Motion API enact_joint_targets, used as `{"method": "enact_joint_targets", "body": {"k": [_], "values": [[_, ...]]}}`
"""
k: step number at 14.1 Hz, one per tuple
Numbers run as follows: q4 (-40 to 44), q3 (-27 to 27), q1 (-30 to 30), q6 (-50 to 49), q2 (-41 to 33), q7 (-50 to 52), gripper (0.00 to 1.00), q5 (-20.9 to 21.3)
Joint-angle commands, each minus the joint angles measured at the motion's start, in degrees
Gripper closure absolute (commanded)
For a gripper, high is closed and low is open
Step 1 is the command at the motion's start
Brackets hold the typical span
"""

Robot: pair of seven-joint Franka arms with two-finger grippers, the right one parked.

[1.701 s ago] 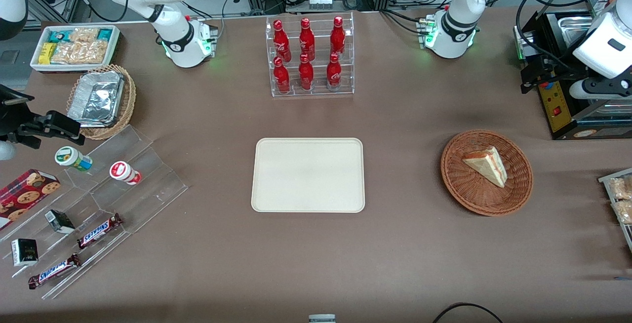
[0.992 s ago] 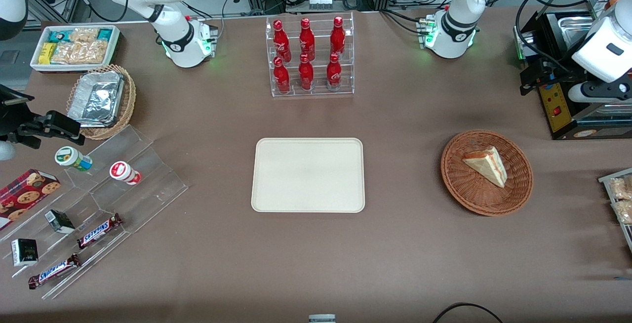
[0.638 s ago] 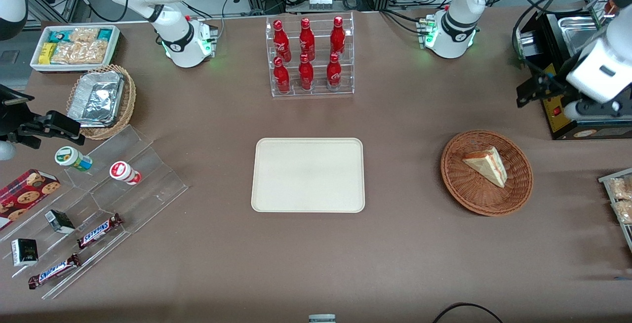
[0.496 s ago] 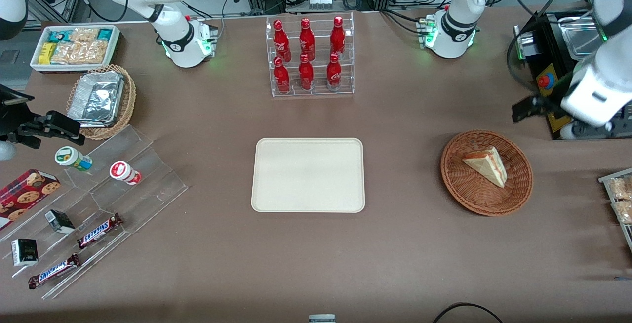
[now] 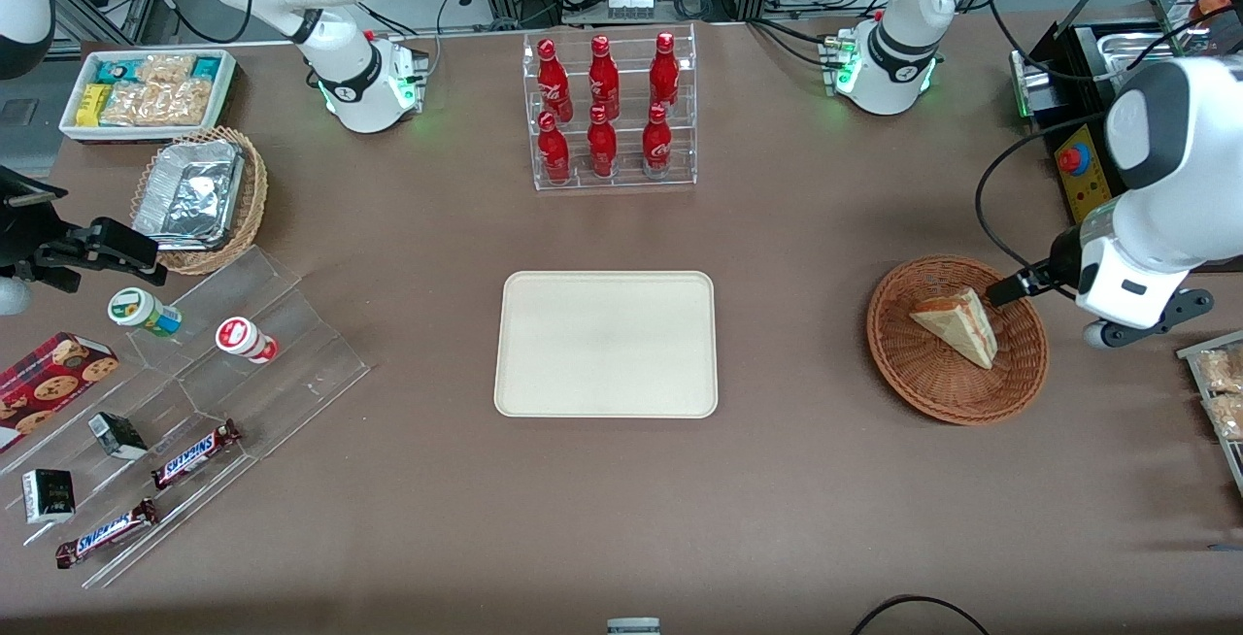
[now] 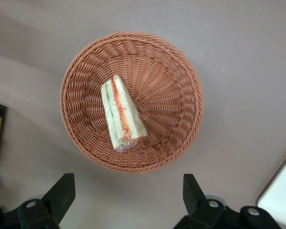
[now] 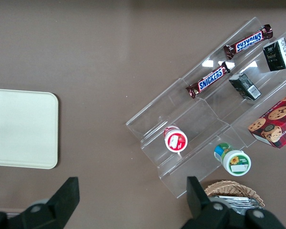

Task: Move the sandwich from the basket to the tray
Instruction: 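Move the left gripper down over the sandwich in the wicker basket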

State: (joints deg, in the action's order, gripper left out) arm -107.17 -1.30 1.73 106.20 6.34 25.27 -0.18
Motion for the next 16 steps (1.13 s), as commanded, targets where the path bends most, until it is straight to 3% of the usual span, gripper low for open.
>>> {"method": "enact_joint_targets", "body": {"k": [1, 5, 16], "values": [[-6.7, 0.5, -0.6, 8.2, -0.3, 9.1, 0.0, -0.4], [-14.0, 0.5, -0.5, 19.9, 1.6, 17.9, 0.0, -0.3], [-21.0, -0.9, -0.6, 32.1, 8.9, 21.4, 0.0, -0.2]]}}
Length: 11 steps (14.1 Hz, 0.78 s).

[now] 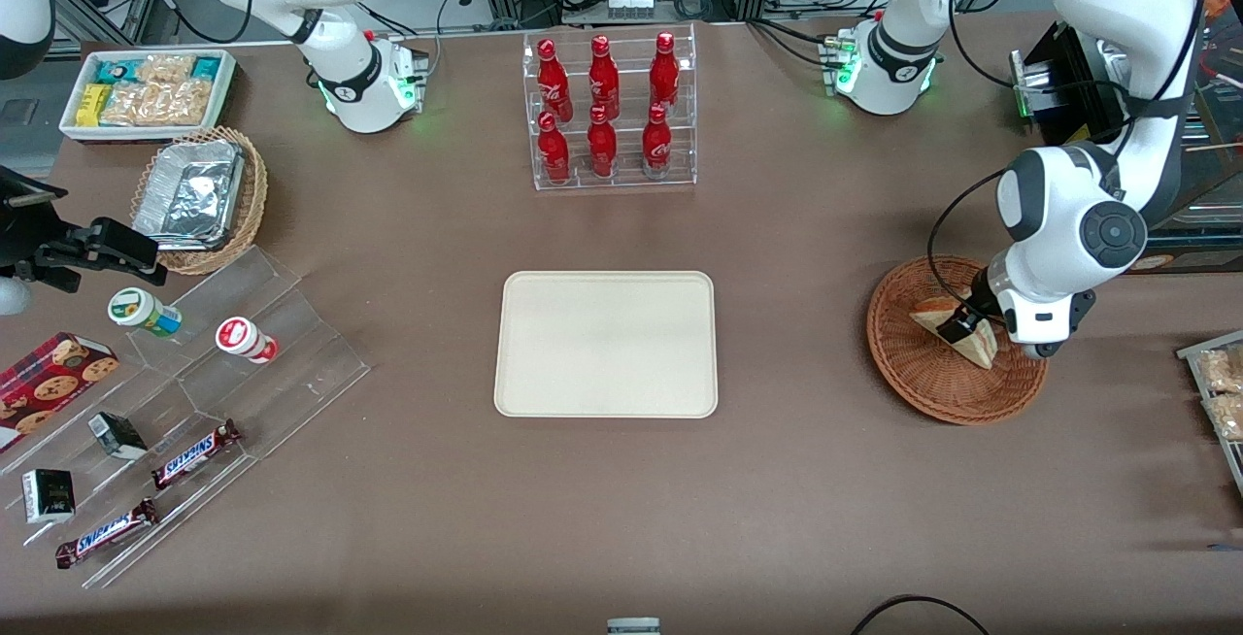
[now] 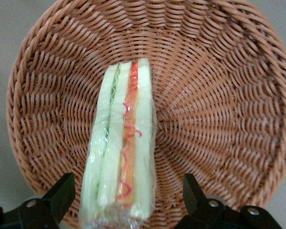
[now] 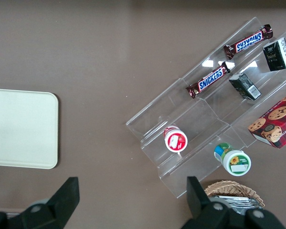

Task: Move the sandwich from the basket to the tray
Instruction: 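Move the left gripper down over the sandwich in the wicker basket, then close the left gripper on the wrapped sandwich and lift it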

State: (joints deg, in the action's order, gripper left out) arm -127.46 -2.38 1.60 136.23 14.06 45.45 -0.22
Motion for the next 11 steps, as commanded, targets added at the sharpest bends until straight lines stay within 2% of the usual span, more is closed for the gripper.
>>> {"method": "enact_joint_targets", "body": {"k": [1, 6, 8, 11], "values": [[-0.5, 0.2, -0.5, 3.1, 2.3, 2.1, 0.01, -0.1], [0.0, 0.2, -0.3, 3.9, 3.5, 3.5, 0.63, 0.0], [1.8, 0.2, -0.1, 0.5, 2.6, 3.2, 0.64, 0.4], [9.1, 0.8, 0.8, -10.8, 0.3, 3.2, 0.66, 0.6]]}}
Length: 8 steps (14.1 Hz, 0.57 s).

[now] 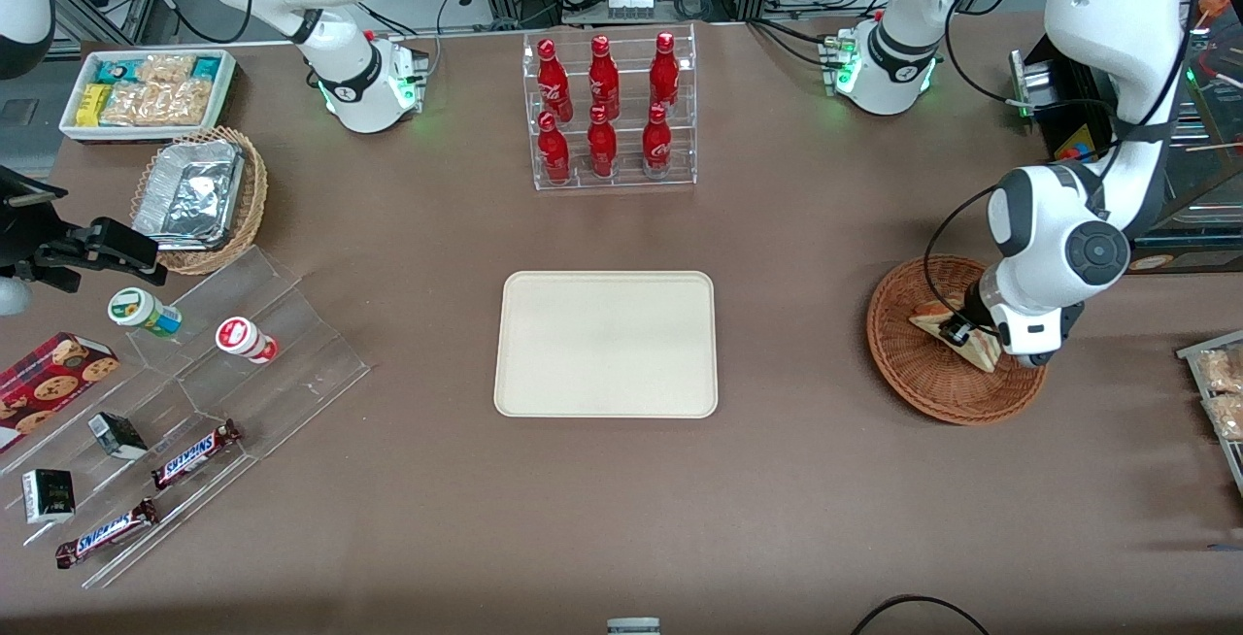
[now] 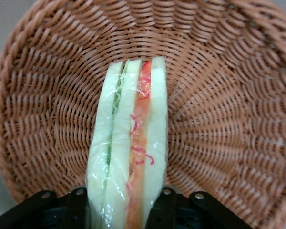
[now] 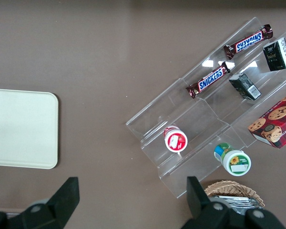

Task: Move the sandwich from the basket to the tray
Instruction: 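Close the left gripper on the wrapped sandwich and lift it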

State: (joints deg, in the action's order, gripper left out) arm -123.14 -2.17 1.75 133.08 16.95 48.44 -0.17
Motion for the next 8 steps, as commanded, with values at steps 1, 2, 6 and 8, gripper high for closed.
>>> {"method": "enact_joint_targets", "body": {"k": [1, 2, 6, 8], "values": [[7.2, 0.9, 2.1, -9.8, -3.2, 0.3, 0.67, 0.5], [9.4, 0.9, 4.6, -10.6, -3.0, 0.3, 0.67, 0.5], [13.2, 1.2, 12.6, -10.2, -0.8, 0.5, 0.67, 0.0], [14.8, 1.1, 17.1, -10.5, 0.3, 1.6, 0.66, -0.5]]}}
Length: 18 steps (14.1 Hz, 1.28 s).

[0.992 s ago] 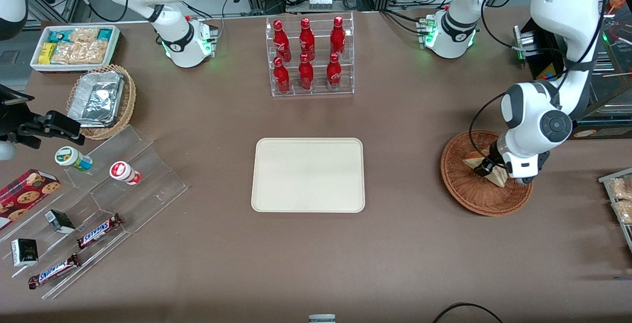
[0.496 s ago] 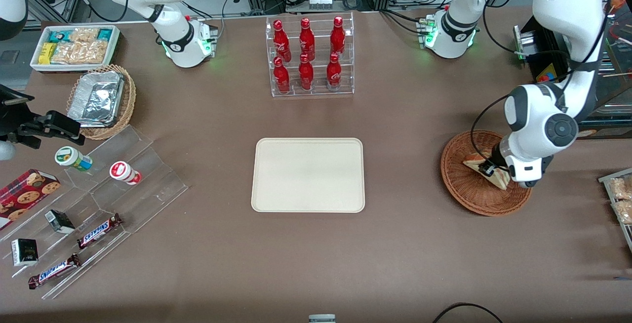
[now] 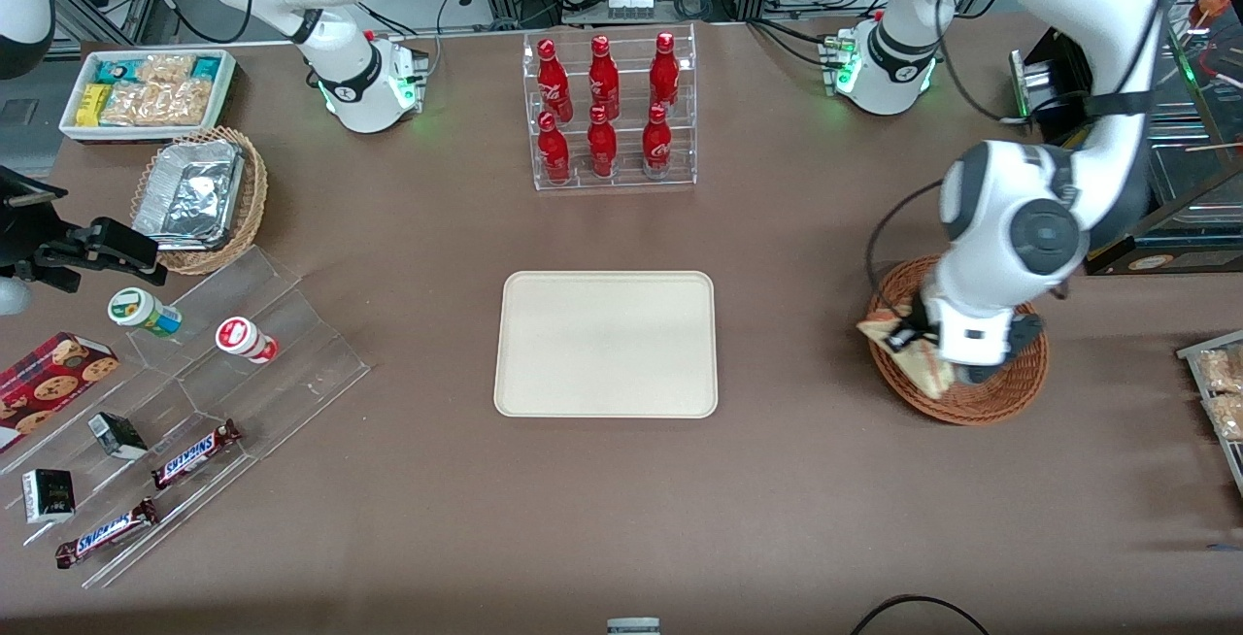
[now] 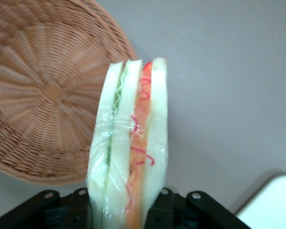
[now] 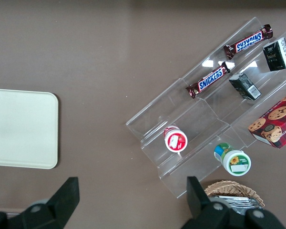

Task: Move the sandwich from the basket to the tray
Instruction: 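Carry the sandwich with the left gripper over the cream tray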

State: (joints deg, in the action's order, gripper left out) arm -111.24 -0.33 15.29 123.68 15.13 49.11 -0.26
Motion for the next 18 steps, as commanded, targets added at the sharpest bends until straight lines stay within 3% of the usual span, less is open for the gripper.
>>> {"method": "enact_joint_targets", "body": {"k": [1, 7, 9, 11, 18], "values": [[3.0, -0.6, 5.4, -0.9, 2.5, 0.8, 0.66, -0.4], [10.3, -0.5, 16.9, -0.6, 10.7, -0.3, 0.67, -0.3], [11.4, -0.5, 19.2, 1.3, 12.1, -0.4, 0.73, -0.2], [12.9, -0.5, 21.8, 4.2, 14.6, -4.5, 0.73, -0.4], [19.0, -0.5, 25.7, 4.5, 23.3, -5.8, 0.68, -0.4]]}}
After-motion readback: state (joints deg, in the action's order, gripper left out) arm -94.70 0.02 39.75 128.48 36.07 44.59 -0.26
